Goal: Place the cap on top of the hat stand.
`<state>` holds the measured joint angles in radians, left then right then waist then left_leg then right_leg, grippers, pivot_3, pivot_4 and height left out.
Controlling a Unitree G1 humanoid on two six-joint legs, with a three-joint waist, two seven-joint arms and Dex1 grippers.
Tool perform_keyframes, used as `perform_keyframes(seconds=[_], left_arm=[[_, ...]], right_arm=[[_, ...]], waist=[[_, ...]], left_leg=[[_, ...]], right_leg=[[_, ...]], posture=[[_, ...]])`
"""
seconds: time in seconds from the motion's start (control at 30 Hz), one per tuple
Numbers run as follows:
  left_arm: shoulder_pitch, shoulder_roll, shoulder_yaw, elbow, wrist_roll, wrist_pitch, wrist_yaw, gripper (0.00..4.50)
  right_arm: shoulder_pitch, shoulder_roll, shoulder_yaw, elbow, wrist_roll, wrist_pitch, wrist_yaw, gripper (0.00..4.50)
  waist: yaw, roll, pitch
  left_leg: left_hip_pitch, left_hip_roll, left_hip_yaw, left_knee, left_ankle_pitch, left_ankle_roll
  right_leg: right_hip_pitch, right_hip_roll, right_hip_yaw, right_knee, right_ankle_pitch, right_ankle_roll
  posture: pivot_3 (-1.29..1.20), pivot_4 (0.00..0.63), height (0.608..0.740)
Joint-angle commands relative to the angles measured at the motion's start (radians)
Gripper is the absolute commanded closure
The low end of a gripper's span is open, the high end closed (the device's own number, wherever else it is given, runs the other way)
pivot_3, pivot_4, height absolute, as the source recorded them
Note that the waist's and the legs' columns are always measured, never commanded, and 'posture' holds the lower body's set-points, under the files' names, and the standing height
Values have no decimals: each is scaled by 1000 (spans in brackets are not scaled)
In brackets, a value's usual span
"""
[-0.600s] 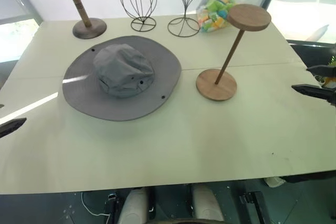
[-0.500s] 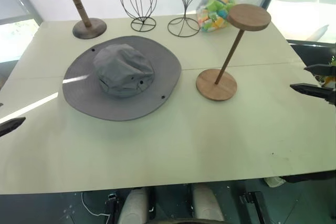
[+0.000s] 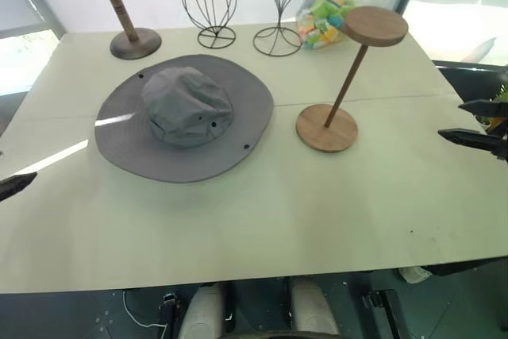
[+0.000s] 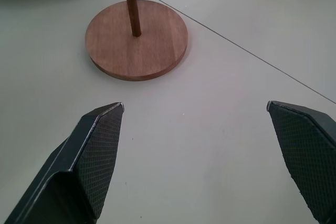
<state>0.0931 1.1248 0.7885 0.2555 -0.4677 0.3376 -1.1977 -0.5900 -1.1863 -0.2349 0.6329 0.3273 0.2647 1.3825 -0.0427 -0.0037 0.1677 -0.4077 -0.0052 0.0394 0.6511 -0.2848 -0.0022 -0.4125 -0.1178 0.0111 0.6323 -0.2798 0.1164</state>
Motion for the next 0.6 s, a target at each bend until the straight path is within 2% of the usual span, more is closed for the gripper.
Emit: perform_keyframes(seconds=[0.03, 0.17, 0.3, 0.5, 0.6], left_arm=[[-52, 22, -42, -119, -20, -45, -25, 22], [-79, 38, -157, -254, 35, -144, -68, 22], [-94, 73, -306, -307, 153, -350, -128, 22], [-211, 53, -531, -208, 351, -654, -92, 22], [-348, -35, -657, -97, 478, -791, 23, 22]], right_arm=[[7, -24, -29, -89, 23, -2, 24, 0], [137, -48, -92, -308, 90, 78, 65, 0], [318, -46, -207, -580, 174, 203, 76, 0], [505, -3, -347, -887, 263, 348, 32, 0], [549, 20, -404, -1001, 322, 421, -12, 0]], waist=[[1, 0, 0], [2, 0, 0], [5, 0, 0], [7, 0, 0], [15, 0, 0]], left_leg=[[0, 0, 0, 0, 0, 0], [0, 0, 0, 1, 0, 0], [0, 0, 0, 0, 0, 0], [2, 2, 0, 5, 0, 1], [1, 4, -1, 12, 0, 1]], right_leg=[[1, 0, 0, 0, 0, 0], [1, 0, 0, 0, 1, 2], [1, 2, -1, 0, 1, 3], [5, 8, -1, 1, 3, 5], [8, 11, -1, 1, 5, 6]], posture=[[0, 150, 739], [0, 150, 739], [0, 150, 739], [0, 150, 739], [0, 150, 739]])
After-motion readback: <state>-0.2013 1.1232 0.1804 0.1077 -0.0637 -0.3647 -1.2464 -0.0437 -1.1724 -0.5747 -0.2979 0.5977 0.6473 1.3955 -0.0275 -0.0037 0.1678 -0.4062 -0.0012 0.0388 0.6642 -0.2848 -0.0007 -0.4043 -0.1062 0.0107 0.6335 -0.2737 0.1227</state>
